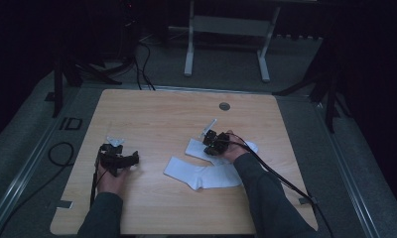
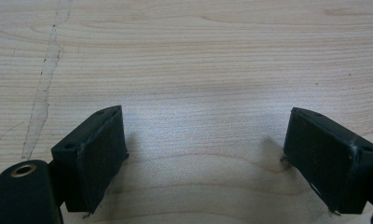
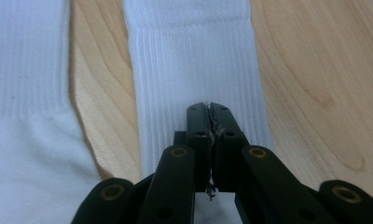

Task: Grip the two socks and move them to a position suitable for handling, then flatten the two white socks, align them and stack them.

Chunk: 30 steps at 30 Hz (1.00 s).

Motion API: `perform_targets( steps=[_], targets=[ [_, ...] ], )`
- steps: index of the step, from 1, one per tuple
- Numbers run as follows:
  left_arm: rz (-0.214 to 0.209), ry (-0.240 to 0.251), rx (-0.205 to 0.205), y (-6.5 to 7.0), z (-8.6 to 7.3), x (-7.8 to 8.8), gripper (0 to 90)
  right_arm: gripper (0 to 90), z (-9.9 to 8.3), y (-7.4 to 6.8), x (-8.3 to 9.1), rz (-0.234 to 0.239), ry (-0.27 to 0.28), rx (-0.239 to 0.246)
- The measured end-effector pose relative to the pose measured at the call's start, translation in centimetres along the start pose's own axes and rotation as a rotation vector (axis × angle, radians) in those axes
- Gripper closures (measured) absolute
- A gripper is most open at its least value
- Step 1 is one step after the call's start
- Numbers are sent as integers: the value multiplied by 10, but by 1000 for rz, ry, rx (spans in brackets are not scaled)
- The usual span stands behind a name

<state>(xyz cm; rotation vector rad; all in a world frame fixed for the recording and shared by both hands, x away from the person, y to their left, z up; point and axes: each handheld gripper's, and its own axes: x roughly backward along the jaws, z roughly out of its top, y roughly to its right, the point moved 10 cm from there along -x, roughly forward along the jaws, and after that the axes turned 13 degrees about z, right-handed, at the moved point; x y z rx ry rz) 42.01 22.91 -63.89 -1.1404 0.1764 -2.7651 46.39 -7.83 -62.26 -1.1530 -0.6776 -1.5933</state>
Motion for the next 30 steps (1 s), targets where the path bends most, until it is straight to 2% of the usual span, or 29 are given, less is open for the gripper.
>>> perform_targets(
  steps=[3,6,10,15,25,30],
  targets=[
    [-2,0,-3,0,0,0,129,854,0,-3,0,9,-5,10],
    [-3,0,-3,1,0,0,128,789,2,-3,2,1,3,18],
    [-3,0,-2,1,0,0,128,748,6,0,6,0,32,9],
    [-3,0,-2,1,0,0,129,676,14,-1,4,-1,28,25],
    [-7,0,-5,2,0,1,129,594,24,-1,-7,22,7,26],
    [-8,0,-5,2,0,1,128,538,25,-2,-10,55,17,13]
  ],
)
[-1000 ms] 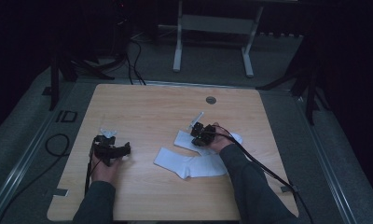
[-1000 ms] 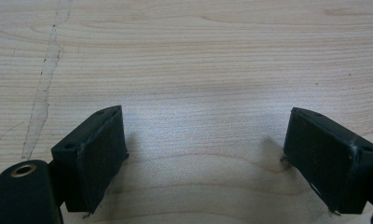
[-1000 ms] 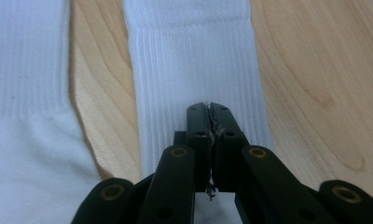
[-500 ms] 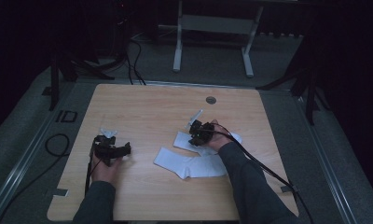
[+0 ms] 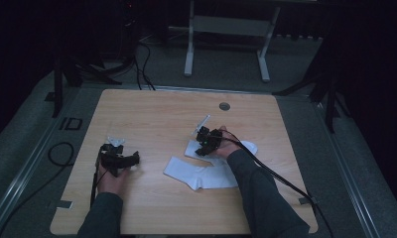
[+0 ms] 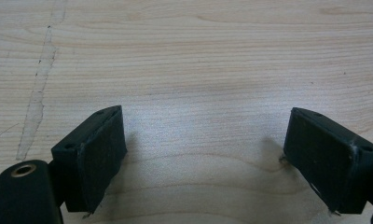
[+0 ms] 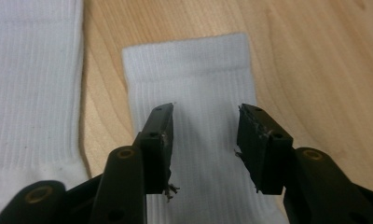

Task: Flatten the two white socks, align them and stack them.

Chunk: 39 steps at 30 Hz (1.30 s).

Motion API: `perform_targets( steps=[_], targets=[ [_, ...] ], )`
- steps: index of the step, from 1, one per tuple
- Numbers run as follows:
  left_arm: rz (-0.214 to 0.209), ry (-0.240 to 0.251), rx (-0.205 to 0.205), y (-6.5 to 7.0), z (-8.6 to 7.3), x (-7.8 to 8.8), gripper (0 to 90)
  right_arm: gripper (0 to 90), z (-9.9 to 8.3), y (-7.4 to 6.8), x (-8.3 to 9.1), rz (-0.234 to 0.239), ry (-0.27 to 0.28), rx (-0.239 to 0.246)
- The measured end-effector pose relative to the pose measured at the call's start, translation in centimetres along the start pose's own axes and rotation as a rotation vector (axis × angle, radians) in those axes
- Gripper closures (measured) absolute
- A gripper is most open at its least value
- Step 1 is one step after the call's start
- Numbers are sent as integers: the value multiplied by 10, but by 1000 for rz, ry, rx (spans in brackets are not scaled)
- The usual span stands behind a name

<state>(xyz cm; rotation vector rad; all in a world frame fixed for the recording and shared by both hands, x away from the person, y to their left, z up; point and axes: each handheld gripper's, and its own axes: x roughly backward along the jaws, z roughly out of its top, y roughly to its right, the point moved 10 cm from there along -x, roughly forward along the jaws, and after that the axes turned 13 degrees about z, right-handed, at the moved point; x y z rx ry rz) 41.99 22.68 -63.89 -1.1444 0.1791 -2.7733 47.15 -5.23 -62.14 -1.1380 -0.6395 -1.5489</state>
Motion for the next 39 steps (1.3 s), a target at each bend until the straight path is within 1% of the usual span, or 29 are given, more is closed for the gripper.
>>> perform_targets(
  steps=[5,7,9,12,16,17,21,24,26,28,30,35,39],
  targets=[
    [0,0,0,0,0,0,129,526,-1,0,-3,24,-1,0],
    [0,0,0,0,0,0,129,531,-1,1,-3,41,5,-9],
    [1,1,0,0,0,0,128,547,-1,1,-3,44,7,-7],
    [1,1,0,0,0,0,128,626,0,2,-3,40,15,-12],
    [1,1,0,0,0,0,129,790,2,4,-3,29,32,-17],
    [0,0,0,0,0,0,129,812,2,5,-3,24,35,-14],
    [1,1,0,0,0,0,128,833,3,6,-2,22,38,-23],
    [1,1,0,0,0,0,128,836,2,9,-1,8,36,-33],
    [1,1,0,0,0,0,128,836,1,11,2,-7,29,-30],
    [1,1,0,0,0,0,128,835,0,11,7,-16,27,-29],
    [1,1,0,0,0,0,128,835,2,11,14,-26,40,-28],
    [1,1,0,0,0,0,128,835,5,7,42,-54,68,-5],
    [1,1,0,0,0,0,128,834,3,6,64,-72,84,-11]
  ],
)
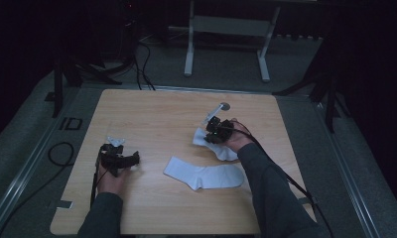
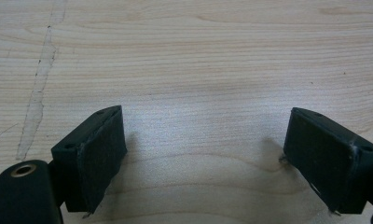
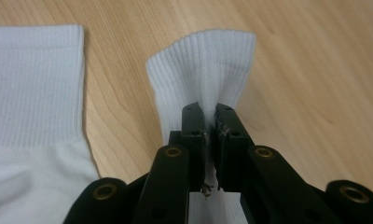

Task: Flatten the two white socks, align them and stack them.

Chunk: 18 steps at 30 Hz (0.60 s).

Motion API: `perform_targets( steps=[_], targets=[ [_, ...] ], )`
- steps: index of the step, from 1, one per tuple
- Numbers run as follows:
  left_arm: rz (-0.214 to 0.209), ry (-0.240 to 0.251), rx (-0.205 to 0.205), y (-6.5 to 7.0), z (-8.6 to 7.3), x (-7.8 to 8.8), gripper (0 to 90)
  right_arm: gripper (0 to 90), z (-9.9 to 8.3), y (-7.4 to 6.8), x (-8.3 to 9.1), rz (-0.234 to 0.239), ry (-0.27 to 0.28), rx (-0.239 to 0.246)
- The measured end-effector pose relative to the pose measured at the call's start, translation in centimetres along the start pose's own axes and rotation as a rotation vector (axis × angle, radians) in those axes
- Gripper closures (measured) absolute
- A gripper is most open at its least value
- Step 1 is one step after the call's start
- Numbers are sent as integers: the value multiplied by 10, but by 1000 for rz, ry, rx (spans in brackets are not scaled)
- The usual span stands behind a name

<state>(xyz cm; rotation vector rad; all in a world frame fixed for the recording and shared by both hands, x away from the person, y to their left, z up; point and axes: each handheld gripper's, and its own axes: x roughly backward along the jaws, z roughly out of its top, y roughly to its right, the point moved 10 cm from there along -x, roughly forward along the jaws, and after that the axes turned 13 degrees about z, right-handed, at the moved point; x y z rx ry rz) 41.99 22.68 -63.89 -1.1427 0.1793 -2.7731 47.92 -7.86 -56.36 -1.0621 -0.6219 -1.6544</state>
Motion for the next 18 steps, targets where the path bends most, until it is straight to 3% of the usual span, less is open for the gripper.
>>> perform_targets(
  steps=[18],
  targets=[
    [0,2,2,0,0,0,128,832,0,-6,78,-60,58,27]
  ],
)
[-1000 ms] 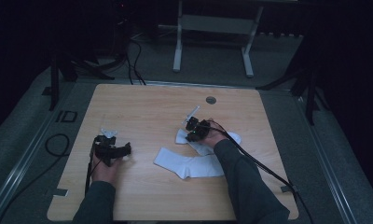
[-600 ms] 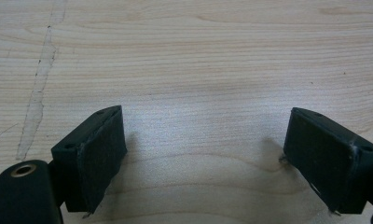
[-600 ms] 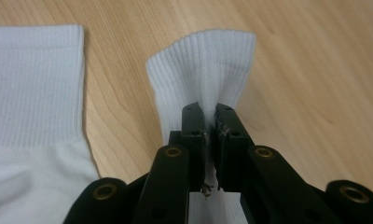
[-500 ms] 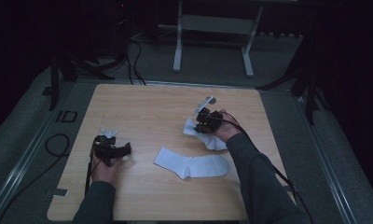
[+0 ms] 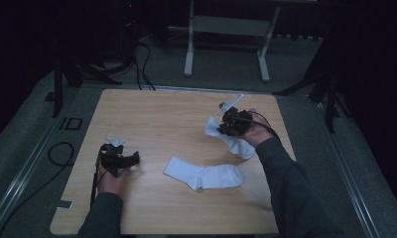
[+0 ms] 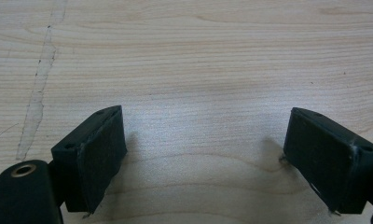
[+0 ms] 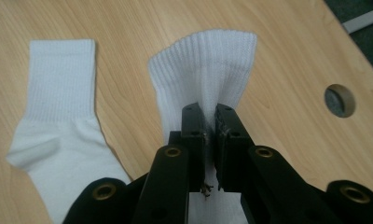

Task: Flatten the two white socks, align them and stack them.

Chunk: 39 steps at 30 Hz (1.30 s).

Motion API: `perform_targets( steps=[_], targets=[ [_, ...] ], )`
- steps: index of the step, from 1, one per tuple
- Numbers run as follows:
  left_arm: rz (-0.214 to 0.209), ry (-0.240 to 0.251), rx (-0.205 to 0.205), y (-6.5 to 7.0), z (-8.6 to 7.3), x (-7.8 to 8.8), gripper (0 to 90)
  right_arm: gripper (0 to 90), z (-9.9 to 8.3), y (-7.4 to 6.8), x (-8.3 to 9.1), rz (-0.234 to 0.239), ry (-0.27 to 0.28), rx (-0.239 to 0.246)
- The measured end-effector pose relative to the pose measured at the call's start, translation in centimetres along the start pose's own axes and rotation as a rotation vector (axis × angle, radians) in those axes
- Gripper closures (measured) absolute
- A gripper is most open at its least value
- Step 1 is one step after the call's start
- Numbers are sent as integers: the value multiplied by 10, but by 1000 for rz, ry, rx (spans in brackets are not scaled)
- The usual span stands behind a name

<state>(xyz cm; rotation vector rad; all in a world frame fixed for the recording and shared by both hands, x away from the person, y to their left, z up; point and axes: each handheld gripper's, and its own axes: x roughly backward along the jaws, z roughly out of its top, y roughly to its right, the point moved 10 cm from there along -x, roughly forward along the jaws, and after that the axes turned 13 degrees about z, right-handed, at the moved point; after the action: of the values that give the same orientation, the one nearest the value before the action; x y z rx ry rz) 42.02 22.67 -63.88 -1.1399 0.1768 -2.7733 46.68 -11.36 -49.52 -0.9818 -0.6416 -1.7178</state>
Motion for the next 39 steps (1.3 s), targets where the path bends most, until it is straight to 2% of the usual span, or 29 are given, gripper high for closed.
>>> perform_targets(
  steps=[10,12,19,23,25,34,39],
  targets=[
    [-1,-1,-1,0,0,0,129,831,8,-15,21,-10,21,42],
    [0,-1,-1,0,0,0,129,831,13,-17,31,-15,39,52],
    [0,-1,-1,0,0,0,128,831,22,-26,47,-2,79,68],
    [0,-1,-1,0,0,0,129,831,24,-30,49,4,87,76],
    [0,-1,-1,0,0,0,128,830,28,-38,53,14,98,88],
    [-1,-1,0,0,0,0,128,830,32,-53,60,39,111,104],
    [-1,-1,-1,0,0,0,129,830,32,-66,62,60,125,119]
  ],
)
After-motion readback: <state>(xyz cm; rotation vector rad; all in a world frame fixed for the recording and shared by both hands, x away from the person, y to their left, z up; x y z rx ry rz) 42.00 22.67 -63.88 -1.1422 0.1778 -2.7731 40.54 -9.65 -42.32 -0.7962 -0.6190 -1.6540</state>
